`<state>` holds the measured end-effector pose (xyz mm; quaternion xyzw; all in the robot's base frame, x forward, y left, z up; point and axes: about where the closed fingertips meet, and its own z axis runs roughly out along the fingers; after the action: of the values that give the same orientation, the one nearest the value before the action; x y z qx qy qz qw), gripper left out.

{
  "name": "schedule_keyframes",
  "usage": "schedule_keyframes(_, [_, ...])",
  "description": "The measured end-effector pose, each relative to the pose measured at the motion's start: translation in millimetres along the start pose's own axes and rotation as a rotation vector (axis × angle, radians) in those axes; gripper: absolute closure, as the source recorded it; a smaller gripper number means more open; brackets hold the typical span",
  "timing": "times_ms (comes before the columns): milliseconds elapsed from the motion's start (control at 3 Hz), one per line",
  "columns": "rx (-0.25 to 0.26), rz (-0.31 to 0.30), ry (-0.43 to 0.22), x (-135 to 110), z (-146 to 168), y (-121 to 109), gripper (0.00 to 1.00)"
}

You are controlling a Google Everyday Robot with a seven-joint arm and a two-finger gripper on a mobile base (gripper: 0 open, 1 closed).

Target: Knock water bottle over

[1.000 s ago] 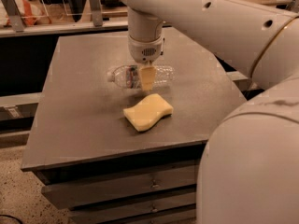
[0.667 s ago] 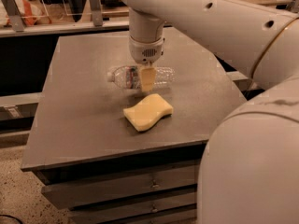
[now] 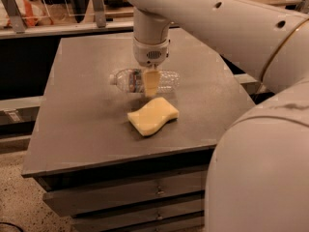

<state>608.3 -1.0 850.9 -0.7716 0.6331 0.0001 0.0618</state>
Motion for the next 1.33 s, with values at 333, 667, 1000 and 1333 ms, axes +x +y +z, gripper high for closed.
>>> schedule_keyframes(333, [-0.006,0.001,-0.007,-2.6,0.4,0.8,0.13])
schedule_keyframes(667, [-0.009,0.003,-0.012,-4.2,-0.2,0.4,0.00])
schedule_keyframes(1000, [0.008,0.043,-0.024,-2.3,-7.1,-2.7,0.00])
schedule_keyframes(1333, [0.087,0.132,-0.036,7.1,-30.5,-11.3,0.00])
